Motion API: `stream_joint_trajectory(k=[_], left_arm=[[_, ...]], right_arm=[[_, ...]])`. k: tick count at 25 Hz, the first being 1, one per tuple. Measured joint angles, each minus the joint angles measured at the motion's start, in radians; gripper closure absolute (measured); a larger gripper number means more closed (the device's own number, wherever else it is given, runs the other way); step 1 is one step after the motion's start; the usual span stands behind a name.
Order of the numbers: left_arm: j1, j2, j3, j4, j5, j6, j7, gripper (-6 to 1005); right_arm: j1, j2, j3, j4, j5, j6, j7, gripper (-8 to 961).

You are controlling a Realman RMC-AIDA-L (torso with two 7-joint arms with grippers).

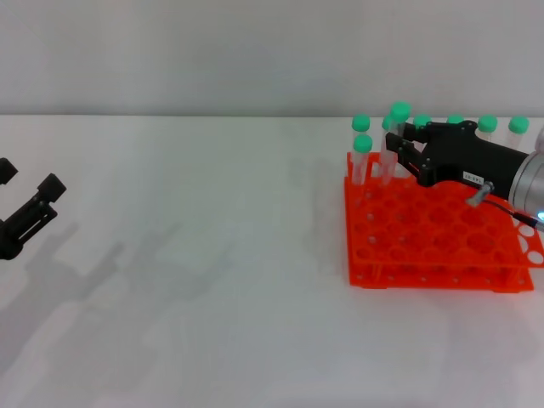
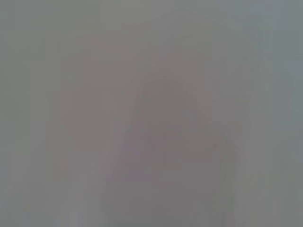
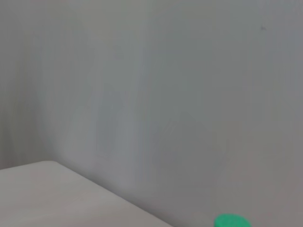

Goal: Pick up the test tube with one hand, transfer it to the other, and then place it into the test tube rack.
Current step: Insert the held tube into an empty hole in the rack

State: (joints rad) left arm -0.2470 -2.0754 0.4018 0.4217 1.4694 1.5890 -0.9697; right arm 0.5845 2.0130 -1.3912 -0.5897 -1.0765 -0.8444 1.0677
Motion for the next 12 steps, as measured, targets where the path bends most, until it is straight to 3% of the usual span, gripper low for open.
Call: stream_joint_trajectory(k=[12], left_arm=[[-0.007,0.0,0.0,0.0,0.0,-0.001,0.005,111]], right_arm=[[0.039,0.007,-0.007,0.076,0.007,0.032,-0.035,757]])
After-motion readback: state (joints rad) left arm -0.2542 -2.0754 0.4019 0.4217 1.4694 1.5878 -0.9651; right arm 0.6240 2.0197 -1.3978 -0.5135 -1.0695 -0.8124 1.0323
